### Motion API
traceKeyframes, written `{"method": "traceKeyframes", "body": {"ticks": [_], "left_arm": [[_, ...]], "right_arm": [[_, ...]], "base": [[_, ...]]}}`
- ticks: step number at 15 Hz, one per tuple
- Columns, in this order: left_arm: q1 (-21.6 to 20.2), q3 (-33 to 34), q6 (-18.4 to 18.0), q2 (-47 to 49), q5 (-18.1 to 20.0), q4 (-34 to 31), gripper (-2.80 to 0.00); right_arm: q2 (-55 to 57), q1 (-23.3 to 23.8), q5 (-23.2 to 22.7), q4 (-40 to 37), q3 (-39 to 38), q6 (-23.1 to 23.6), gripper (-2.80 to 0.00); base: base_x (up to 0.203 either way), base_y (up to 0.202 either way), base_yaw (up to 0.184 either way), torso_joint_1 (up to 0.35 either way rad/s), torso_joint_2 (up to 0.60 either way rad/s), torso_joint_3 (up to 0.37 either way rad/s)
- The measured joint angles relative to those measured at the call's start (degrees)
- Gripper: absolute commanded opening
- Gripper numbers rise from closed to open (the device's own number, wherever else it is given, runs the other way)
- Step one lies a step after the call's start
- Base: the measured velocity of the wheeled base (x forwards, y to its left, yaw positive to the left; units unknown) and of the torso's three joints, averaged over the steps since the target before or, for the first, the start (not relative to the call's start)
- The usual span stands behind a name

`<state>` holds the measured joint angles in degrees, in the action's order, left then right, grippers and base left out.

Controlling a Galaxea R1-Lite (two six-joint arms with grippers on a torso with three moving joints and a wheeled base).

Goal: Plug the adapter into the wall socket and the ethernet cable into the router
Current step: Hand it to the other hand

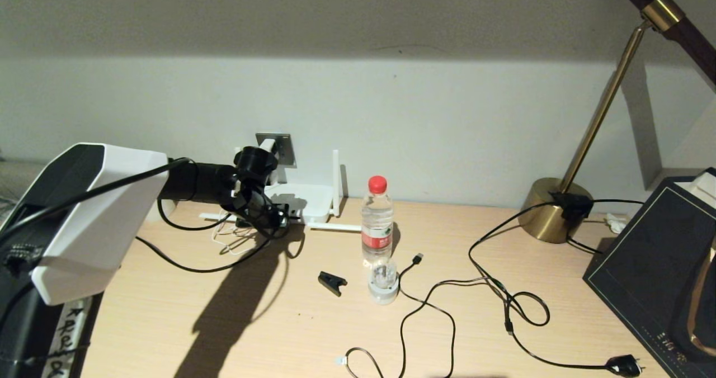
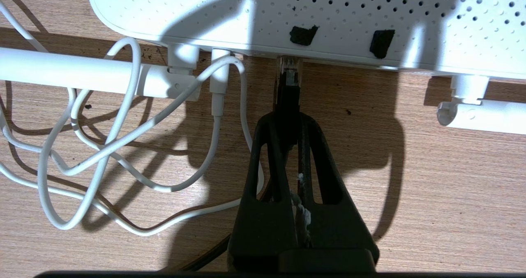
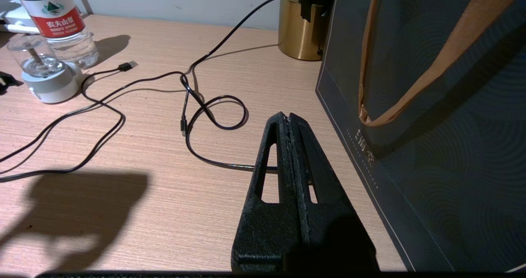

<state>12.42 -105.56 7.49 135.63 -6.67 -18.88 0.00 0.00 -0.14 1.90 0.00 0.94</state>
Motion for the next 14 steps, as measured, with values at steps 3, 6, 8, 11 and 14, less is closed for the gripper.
{"method": "traceKeyframes", "body": {"ticks": [3, 6, 8, 11, 14], "left_arm": [[0.0, -0.4, 0.0, 0.3, -0.1, 0.0, -2.80], [0.0, -0.4, 0.0, 0.3, -0.1, 0.0, -2.80], [0.1, -0.4, 0.0, 0.3, -0.1, 0.0, -2.80], [0.2, -0.4, 0.2, 0.5, -0.2, 0.2, -2.80], [0.3, -0.4, 0.3, 0.6, -0.1, 0.3, -2.80]], "right_arm": [[0.0, 0.0, 0.0, 0.0, 0.0, 0.0, -2.80], [0.0, 0.0, 0.0, 0.0, 0.0, 0.0, -2.80], [0.0, 0.0, 0.0, 0.0, 0.0, 0.0, -2.80], [0.0, 0.0, 0.0, 0.0, 0.0, 0.0, -2.80], [0.0, 0.0, 0.0, 0.0, 0.0, 0.0, -2.80]], "base": [[0.000, 0.000, 0.000, 0.000, 0.00, 0.000], [0.000, 0.000, 0.000, 0.000, 0.00, 0.000], [0.000, 0.000, 0.000, 0.000, 0.00, 0.000], [0.000, 0.000, 0.000, 0.000, 0.00, 0.000], [0.000, 0.000, 0.000, 0.000, 0.00, 0.000]]}}
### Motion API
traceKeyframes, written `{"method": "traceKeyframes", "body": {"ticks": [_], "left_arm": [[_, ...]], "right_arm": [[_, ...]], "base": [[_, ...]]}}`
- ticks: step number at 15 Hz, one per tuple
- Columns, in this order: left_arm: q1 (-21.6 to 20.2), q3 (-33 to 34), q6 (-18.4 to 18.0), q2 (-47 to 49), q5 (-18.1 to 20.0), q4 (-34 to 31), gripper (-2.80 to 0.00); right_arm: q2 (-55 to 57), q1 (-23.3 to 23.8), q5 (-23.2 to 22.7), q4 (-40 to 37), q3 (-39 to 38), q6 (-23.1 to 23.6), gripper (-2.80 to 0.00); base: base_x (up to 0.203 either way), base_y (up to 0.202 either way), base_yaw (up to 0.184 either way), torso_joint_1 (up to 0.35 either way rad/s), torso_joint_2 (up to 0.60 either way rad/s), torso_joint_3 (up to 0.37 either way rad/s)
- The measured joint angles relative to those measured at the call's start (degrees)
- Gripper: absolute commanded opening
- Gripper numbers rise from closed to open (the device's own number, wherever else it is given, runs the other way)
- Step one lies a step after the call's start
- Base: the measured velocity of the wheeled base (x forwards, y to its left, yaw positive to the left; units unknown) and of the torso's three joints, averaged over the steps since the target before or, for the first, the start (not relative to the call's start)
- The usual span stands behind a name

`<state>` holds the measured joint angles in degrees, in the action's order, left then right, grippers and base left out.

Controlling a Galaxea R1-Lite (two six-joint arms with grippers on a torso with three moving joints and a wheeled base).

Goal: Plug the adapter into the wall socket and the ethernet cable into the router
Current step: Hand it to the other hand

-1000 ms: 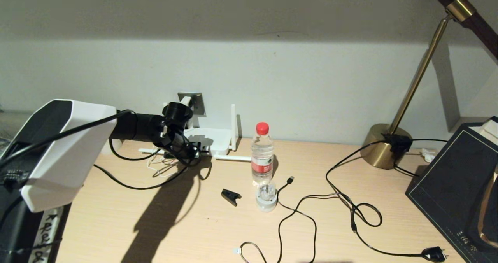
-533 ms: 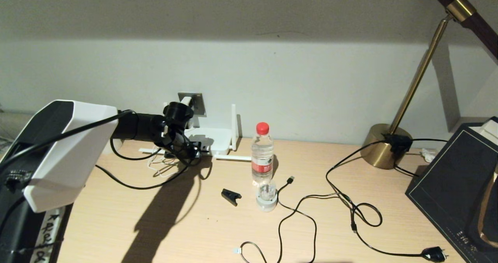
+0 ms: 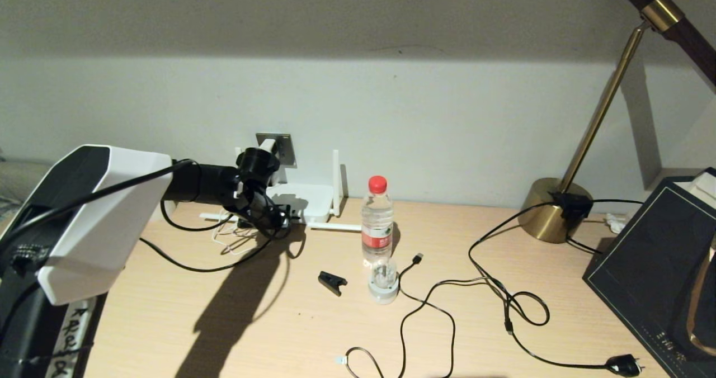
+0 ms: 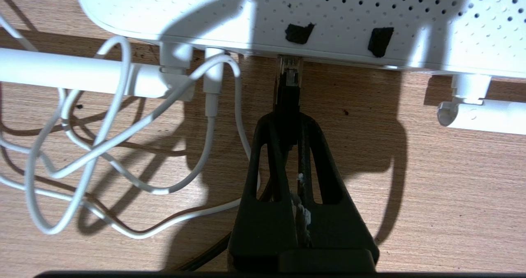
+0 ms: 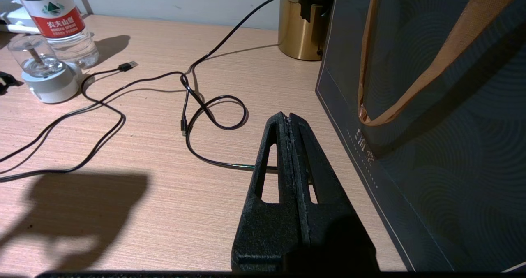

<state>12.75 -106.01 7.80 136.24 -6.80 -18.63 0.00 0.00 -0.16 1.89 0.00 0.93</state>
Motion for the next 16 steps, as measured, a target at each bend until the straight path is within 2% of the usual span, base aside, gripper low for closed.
{"method": "traceKeyframes", "body": {"ticks": [16], "left_arm": [[0.0, -2.9, 0.0, 0.8, -0.5, -0.7, -2.80]], "right_arm": [[0.0, 0.0, 0.0, 0.0, 0.0, 0.0, -2.80]], "base": [[0.000, 0.000, 0.000, 0.000, 0.00, 0.000]]}}
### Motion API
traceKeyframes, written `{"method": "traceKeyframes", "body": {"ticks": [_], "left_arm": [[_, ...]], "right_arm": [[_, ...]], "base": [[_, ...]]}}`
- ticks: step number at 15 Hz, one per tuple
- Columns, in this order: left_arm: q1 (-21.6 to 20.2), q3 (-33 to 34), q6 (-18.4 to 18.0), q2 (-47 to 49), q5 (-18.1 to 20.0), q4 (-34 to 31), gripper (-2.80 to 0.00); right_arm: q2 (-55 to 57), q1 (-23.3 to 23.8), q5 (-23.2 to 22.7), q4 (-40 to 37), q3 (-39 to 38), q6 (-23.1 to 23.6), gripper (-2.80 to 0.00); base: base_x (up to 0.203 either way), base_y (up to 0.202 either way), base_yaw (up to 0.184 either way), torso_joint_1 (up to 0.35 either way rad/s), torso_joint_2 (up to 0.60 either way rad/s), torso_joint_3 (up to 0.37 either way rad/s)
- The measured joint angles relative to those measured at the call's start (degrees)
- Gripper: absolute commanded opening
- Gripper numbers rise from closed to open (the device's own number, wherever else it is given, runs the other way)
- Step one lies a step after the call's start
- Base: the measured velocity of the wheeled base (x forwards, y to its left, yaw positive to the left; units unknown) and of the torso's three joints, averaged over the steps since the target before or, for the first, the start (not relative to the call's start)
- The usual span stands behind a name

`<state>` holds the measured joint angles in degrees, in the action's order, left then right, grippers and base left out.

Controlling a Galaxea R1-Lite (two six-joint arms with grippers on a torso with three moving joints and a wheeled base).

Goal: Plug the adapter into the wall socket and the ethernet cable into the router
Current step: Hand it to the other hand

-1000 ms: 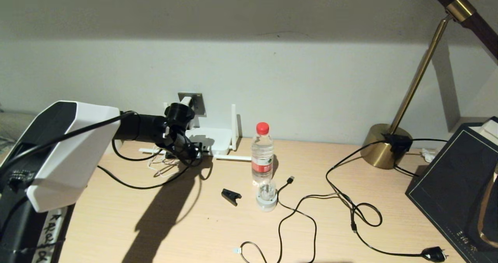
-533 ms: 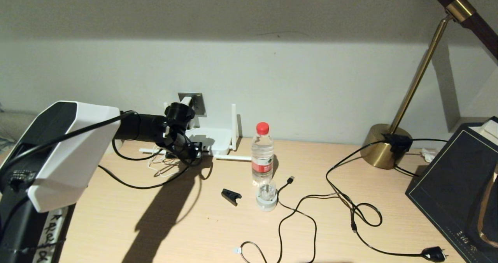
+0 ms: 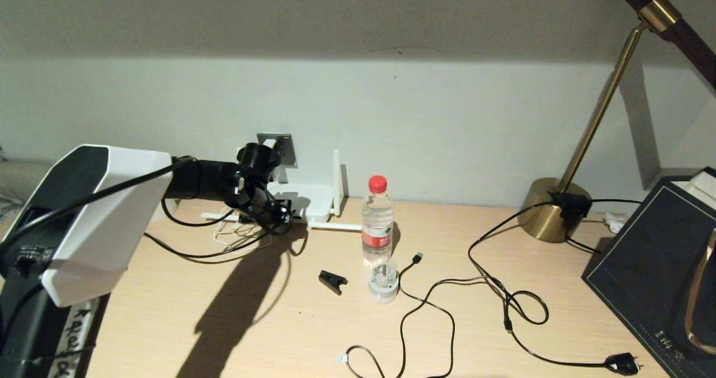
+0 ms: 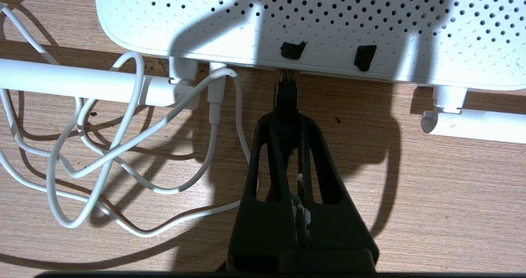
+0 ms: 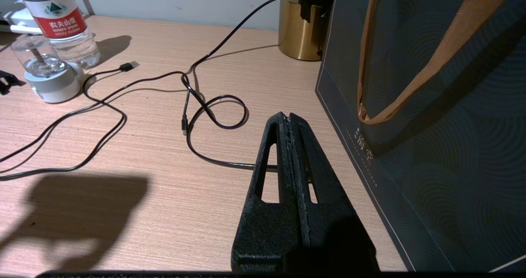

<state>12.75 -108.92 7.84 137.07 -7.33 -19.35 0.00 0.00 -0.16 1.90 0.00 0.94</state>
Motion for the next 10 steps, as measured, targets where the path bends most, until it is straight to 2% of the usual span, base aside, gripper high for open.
{"method": "traceKeyframes", "body": {"ticks": [10], "left_arm": [[0.0, 0.4, 0.4, 0.0, 0.0, -0.9, -2.80]], "right_arm": [[0.0, 0.0, 0.0, 0.0, 0.0, 0.0, -2.80]], "base": [[0.000, 0.000, 0.000, 0.000, 0.00, 0.000]]}}
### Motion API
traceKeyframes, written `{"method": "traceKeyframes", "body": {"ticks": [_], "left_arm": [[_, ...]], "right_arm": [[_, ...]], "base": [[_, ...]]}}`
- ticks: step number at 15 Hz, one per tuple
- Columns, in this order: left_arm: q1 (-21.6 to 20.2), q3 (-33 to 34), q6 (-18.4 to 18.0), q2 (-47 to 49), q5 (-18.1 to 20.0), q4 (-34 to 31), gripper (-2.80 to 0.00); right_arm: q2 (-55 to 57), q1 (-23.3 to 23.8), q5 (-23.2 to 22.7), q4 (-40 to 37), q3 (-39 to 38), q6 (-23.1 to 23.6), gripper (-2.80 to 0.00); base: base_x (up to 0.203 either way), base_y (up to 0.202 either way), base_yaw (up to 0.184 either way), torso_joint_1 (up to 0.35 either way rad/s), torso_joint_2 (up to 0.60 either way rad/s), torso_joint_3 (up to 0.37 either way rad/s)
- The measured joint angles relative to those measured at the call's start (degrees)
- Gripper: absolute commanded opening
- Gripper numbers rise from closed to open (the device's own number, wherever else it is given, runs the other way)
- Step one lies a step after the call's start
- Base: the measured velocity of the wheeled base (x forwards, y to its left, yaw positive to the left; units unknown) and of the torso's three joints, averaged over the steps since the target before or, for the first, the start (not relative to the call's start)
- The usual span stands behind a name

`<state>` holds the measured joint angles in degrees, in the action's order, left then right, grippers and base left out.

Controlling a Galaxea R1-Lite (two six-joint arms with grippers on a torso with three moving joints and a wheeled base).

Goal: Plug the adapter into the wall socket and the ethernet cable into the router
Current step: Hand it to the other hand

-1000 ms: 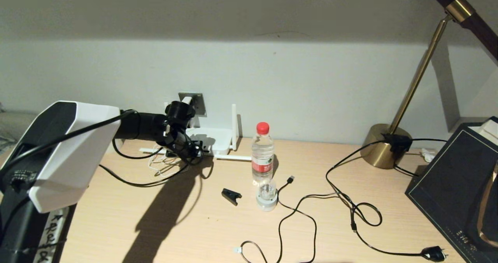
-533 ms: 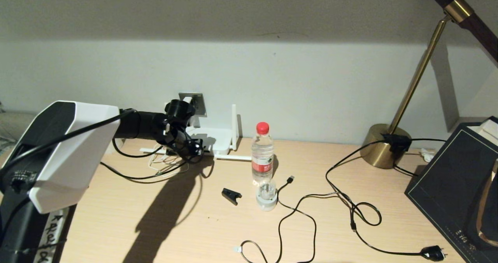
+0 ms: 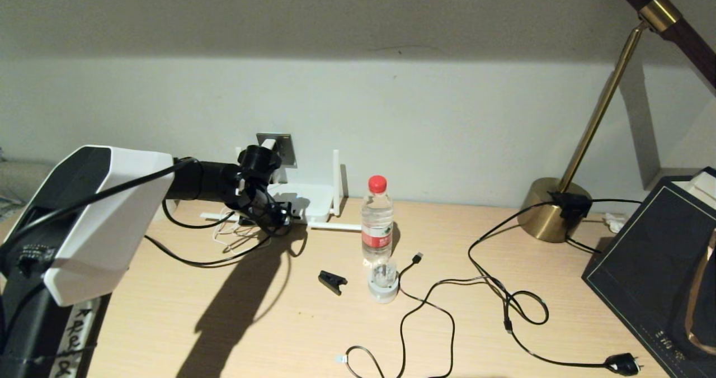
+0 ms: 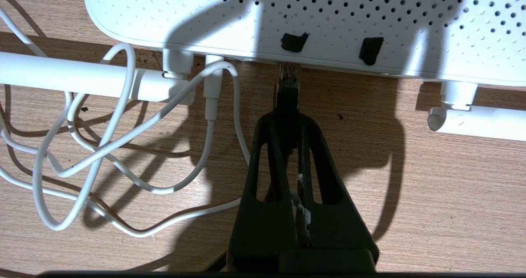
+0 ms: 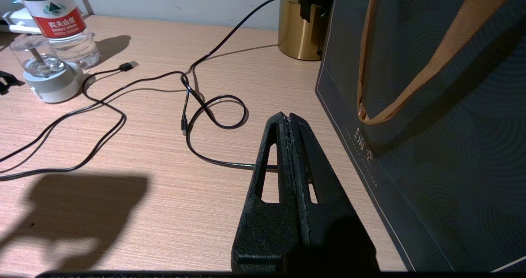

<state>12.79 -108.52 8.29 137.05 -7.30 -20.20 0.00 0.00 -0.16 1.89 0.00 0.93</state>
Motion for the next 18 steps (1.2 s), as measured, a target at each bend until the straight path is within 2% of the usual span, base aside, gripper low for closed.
{"method": "traceKeyframes", "body": {"ticks": [8, 14, 16, 18], "left_arm": [[0.0, 1.9, 1.7, -1.8, 0.2, -2.4, -2.80], [1.6, 19.3, 1.9, -16.9, 2.1, -1.9, -2.80], [3.6, 24.8, 1.5, -25.1, 2.2, -2.2, -2.80], [7.2, 29.5, 1.0, -35.3, 2.2, -3.2, -2.80]], "right_arm": [[0.0, 0.0, 0.0, 0.0, 0.0, 0.0, -2.80], [0.0, 0.0, 0.0, 0.0, 0.0, 0.0, -2.80], [0.0, 0.0, 0.0, 0.0, 0.0, 0.0, -2.80], [0.0, 0.0, 0.0, 0.0, 0.0, 0.0, -2.80]], "base": [[0.000, 0.000, 0.000, 0.000, 0.00, 0.000], [0.000, 0.000, 0.000, 0.000, 0.00, 0.000], [0.000, 0.000, 0.000, 0.000, 0.00, 0.000], [0.000, 0.000, 0.000, 0.000, 0.00, 0.000]]}}
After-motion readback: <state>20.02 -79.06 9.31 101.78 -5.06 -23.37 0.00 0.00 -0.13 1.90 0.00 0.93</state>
